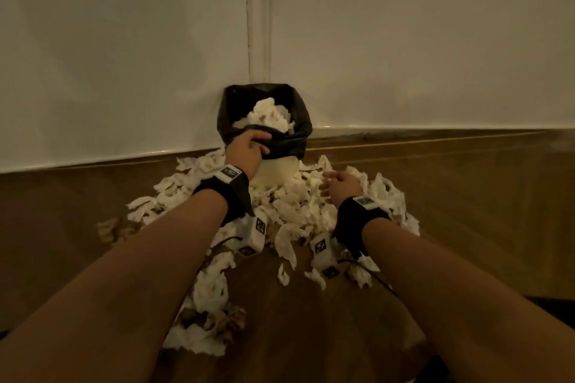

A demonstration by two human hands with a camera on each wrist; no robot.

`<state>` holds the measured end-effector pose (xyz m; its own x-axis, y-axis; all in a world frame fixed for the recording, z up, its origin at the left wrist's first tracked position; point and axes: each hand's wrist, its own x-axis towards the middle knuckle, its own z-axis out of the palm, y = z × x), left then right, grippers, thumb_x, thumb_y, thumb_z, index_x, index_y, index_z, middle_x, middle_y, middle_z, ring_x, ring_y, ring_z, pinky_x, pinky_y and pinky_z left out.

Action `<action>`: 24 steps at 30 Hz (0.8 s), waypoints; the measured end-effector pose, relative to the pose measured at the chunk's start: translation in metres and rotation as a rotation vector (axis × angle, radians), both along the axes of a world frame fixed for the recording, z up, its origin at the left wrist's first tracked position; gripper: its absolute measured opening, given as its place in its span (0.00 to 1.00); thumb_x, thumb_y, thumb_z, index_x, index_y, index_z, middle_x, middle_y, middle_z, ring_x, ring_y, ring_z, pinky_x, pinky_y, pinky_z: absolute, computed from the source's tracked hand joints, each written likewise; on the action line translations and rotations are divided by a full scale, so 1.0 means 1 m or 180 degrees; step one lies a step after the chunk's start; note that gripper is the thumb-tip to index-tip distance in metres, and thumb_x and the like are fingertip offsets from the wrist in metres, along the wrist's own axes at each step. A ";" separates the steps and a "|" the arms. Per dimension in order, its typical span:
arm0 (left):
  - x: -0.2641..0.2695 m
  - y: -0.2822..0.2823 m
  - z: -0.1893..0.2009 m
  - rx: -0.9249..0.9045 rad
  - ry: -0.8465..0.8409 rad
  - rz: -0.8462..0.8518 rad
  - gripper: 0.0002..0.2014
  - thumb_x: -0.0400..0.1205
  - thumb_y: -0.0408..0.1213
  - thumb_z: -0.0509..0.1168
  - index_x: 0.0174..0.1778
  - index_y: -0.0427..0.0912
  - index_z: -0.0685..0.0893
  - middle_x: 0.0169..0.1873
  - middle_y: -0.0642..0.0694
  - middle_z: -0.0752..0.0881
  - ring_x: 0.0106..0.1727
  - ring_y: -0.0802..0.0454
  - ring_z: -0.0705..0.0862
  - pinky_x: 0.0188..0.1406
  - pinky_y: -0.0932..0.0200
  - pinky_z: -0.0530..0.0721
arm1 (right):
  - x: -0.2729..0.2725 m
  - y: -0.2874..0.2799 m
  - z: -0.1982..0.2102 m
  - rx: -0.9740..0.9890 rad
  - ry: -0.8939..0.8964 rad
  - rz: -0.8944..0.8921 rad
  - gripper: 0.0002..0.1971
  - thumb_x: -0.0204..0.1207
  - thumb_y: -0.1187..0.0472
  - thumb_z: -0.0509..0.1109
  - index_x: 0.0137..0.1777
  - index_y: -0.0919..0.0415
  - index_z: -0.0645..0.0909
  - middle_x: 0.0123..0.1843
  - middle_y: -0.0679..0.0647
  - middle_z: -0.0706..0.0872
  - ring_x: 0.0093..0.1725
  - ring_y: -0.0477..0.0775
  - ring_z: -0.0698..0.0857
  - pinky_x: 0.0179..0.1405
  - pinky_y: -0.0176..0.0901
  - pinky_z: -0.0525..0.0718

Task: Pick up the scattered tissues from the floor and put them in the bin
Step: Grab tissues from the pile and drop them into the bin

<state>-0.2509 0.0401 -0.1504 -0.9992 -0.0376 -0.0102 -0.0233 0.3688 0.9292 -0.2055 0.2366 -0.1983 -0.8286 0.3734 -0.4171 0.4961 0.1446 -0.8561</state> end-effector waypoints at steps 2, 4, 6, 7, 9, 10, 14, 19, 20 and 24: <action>0.021 0.008 -0.021 -0.0452 -0.0252 -0.0384 0.20 0.74 0.18 0.51 0.42 0.46 0.84 0.34 0.48 0.85 0.41 0.52 0.81 0.43 0.60 0.77 | 0.017 0.002 -0.020 0.0181 -0.0220 0.0094 0.17 0.80 0.72 0.53 0.58 0.61 0.81 0.41 0.56 0.87 0.39 0.54 0.85 0.37 0.45 0.83; 0.040 0.014 -0.044 -0.0970 -0.0480 -0.0753 0.19 0.74 0.21 0.53 0.39 0.48 0.83 0.40 0.46 0.87 0.44 0.49 0.83 0.41 0.58 0.79 | 0.033 0.003 -0.037 0.0558 -0.0467 0.0308 0.15 0.79 0.72 0.57 0.57 0.59 0.82 0.53 0.59 0.88 0.48 0.58 0.84 0.42 0.47 0.85; 0.054 0.019 -0.067 -0.1554 -0.0586 -0.1110 0.16 0.78 0.26 0.55 0.41 0.51 0.83 0.48 0.47 0.86 0.48 0.48 0.83 0.42 0.56 0.82 | 0.045 0.002 -0.050 0.1022 -0.0707 0.0720 0.12 0.78 0.68 0.63 0.56 0.58 0.83 0.58 0.58 0.85 0.53 0.59 0.84 0.41 0.44 0.82; 0.060 0.022 -0.078 -0.1844 -0.0617 -0.1311 0.15 0.80 0.28 0.55 0.44 0.52 0.83 0.52 0.47 0.85 0.50 0.48 0.83 0.41 0.56 0.81 | 0.050 0.000 -0.054 0.1239 -0.0805 0.0982 0.10 0.78 0.65 0.64 0.55 0.58 0.84 0.56 0.58 0.85 0.54 0.59 0.84 0.42 0.44 0.82; 0.073 0.028 -0.099 -0.2381 -0.0671 -0.1688 0.15 0.81 0.29 0.56 0.53 0.51 0.84 0.62 0.46 0.80 0.57 0.47 0.80 0.45 0.57 0.79 | 0.058 -0.002 -0.063 0.1681 -0.0937 0.1517 0.08 0.79 0.62 0.63 0.48 0.61 0.84 0.46 0.56 0.83 0.52 0.61 0.84 0.41 0.45 0.81; 0.080 0.031 -0.109 -0.2635 -0.0692 -0.1791 0.16 0.81 0.28 0.57 0.56 0.52 0.83 0.66 0.45 0.76 0.63 0.45 0.77 0.50 0.54 0.79 | 0.062 -0.004 -0.067 0.1897 -0.0995 0.1770 0.10 0.80 0.61 0.62 0.44 0.62 0.84 0.44 0.56 0.82 0.52 0.62 0.83 0.40 0.44 0.80; 0.105 0.037 -0.134 -0.2966 -0.0951 -0.1811 0.16 0.81 0.30 0.62 0.57 0.57 0.84 0.80 0.45 0.55 0.80 0.37 0.54 0.69 0.43 0.72 | 0.074 -0.007 -0.090 0.2275 -0.1367 0.2631 0.14 0.82 0.58 0.62 0.63 0.58 0.83 0.78 0.58 0.63 0.68 0.62 0.75 0.67 0.50 0.77; 0.112 0.036 -0.139 -0.2975 -0.1255 -0.2012 0.25 0.77 0.30 0.67 0.65 0.64 0.80 0.82 0.52 0.41 0.80 0.37 0.49 0.65 0.40 0.77 | 0.086 -0.012 -0.117 0.2062 -0.1815 0.2955 0.23 0.78 0.52 0.68 0.71 0.61 0.76 0.82 0.57 0.55 0.78 0.62 0.62 0.73 0.56 0.72; 0.112 0.036 -0.140 -0.3019 -0.1284 -0.2094 0.26 0.77 0.30 0.67 0.66 0.64 0.79 0.82 0.53 0.41 0.80 0.37 0.48 0.65 0.40 0.76 | 0.087 -0.011 -0.120 0.2060 -0.1835 0.2985 0.26 0.78 0.53 0.69 0.74 0.61 0.73 0.84 0.54 0.50 0.80 0.63 0.58 0.74 0.57 0.70; 0.105 0.031 -0.146 -0.3038 -0.1376 -0.2308 0.25 0.80 0.33 0.65 0.71 0.59 0.75 0.82 0.51 0.43 0.81 0.39 0.51 0.71 0.40 0.72 | 0.087 -0.011 -0.121 0.2243 -0.1675 0.2983 0.23 0.77 0.56 0.70 0.71 0.59 0.76 0.84 0.54 0.48 0.80 0.64 0.58 0.75 0.55 0.69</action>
